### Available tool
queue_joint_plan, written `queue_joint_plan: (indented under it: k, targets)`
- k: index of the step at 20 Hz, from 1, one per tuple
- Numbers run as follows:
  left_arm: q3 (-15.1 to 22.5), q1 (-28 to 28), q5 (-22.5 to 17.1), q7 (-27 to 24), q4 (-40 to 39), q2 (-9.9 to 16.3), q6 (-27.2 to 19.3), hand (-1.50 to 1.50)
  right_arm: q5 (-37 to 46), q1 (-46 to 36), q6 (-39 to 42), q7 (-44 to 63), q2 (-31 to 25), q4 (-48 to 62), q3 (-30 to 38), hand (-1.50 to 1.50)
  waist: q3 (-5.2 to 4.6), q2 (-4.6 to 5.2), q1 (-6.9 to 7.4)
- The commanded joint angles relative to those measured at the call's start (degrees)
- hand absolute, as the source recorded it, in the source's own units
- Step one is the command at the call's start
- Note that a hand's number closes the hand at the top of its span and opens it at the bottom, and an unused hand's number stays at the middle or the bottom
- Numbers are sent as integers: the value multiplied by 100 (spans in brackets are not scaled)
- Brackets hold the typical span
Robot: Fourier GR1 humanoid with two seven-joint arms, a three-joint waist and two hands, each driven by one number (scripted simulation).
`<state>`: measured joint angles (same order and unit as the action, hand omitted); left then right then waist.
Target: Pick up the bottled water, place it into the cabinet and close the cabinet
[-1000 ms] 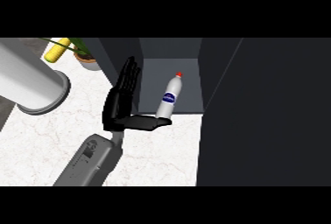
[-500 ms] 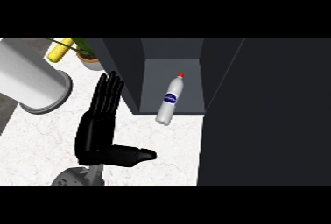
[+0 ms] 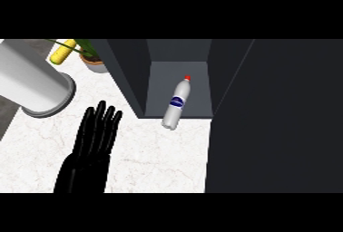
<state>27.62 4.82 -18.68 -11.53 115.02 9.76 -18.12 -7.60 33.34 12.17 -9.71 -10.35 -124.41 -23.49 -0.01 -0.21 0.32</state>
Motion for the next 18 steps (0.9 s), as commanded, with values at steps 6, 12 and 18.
queue_joint_plan:
  k: [6,12,18]
  targets:
    - [-555,1527,-374,-534,1144,680,403,-150,740,271,614,268,-799,-661,-945,150,-8,-17,50]
    - [-941,2436,-825,-933,1474,972,974,-150,1090,-299,472,759,-468,-867,-1523,150,-12,-9,113]
    - [-1611,3137,-1522,-1128,1767,1301,1670,-150,1457,-331,454,1078,-379,-1004,-1855,150,-15,-16,153]
